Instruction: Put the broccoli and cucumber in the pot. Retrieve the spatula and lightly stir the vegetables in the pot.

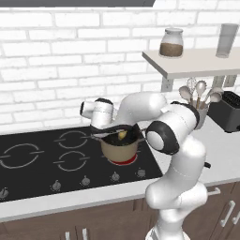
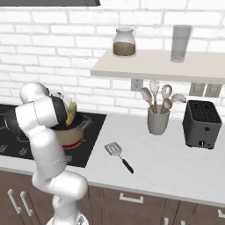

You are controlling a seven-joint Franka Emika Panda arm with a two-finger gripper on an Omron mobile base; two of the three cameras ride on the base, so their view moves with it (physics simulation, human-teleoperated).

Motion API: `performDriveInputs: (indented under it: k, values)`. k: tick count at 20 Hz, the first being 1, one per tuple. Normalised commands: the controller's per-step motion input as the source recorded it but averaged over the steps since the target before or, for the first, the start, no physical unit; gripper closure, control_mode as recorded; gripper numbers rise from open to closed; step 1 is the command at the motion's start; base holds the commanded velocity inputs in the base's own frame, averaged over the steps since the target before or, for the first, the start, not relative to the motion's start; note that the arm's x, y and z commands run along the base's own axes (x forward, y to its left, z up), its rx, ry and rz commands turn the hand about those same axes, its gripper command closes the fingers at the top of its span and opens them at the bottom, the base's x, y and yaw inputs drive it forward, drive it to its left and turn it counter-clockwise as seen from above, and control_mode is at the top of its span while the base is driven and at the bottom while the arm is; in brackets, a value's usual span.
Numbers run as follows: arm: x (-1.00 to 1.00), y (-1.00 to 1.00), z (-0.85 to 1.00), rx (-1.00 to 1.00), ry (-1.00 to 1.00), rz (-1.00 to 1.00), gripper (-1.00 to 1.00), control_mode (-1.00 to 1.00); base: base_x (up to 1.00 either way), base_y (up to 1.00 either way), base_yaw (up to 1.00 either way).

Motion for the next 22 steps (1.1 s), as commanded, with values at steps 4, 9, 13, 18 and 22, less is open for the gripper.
performDriveInputs:
  k: [4,9,13,18,22]
  values:
    - [0.46,0.01,-0.52,-0.04,0.16,0.00,1.00,-1.00,0.00,0.00,0.00]
    - [0.19,0.00,-0.38,-0.01,0.06,0.00,1.00,-1.00,0.00,0.00,0.00]
    - [0.04,0.00,-0.22,0.00,0.00,0.00,1.00,-1.00,0.00,0.00,0.00]
    - [-0.22,-0.13,-0.05,0.00,-0.03,0.00,-1.00,-1.00,0.00,0.00,0.00]
    - [-0.24,-0.11,0.00,0.00,-0.01,0.00,-1.00,-1.00,0.00,0.00,0.00]
